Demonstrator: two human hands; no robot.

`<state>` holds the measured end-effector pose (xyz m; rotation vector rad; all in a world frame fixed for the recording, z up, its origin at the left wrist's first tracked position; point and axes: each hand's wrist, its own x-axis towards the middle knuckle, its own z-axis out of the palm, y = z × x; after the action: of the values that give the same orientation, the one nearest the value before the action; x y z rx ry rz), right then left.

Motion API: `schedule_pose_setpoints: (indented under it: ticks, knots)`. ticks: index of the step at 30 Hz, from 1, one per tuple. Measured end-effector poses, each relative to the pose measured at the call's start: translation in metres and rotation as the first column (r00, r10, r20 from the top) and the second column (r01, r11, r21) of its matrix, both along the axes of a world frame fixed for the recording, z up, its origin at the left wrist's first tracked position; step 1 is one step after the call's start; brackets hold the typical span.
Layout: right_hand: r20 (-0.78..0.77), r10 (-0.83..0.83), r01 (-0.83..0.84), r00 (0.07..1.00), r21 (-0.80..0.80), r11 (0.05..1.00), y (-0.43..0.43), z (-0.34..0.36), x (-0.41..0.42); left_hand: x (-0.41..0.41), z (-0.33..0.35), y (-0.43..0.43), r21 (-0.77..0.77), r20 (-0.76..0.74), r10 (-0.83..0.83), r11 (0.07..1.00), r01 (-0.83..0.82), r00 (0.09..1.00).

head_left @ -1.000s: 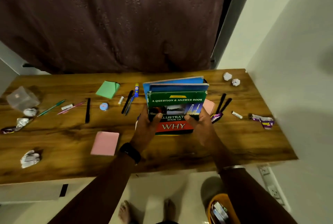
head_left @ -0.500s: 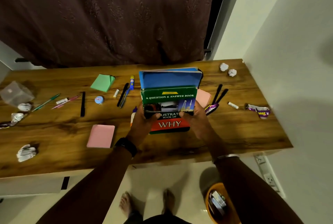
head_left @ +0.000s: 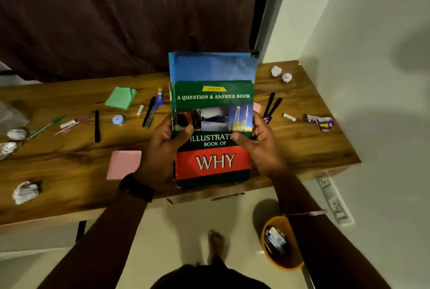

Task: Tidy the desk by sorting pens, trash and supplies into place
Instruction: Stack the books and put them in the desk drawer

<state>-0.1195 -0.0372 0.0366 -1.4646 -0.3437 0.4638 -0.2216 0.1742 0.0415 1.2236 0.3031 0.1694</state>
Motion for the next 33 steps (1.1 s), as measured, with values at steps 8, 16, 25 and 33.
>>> schedule_pose_setpoints:
  ticks: [8,16,25,33]
  knots:
    - [-0.382,-0.088,0.13,0.92,0.084,0.988,-0.061,-0.057,-0.094,-0.072,-0.042,-0.063,-0.281,-0.189,-0.085,0.959,0.029,0.978]
    - [-0.839,-0.366,0.556,0.402,-0.094,0.826,-0.115,-0.199,-0.1,-0.129,-0.06,-0.102,-0.247,-0.313,-0.06,0.969,-0.02,0.948]
    - [-0.942,-0.219,0.66,0.254,0.003,0.751,-0.092,-0.284,-0.026,-0.133,-0.052,-0.115,-0.112,-0.414,0.152,0.97,-0.216,0.897]
    - [-0.967,-0.093,0.641,0.238,0.084,0.763,-0.089,-0.301,-0.016,-0.132,-0.06,-0.132,-0.044,-0.434,0.269,0.947,-0.318,0.86]
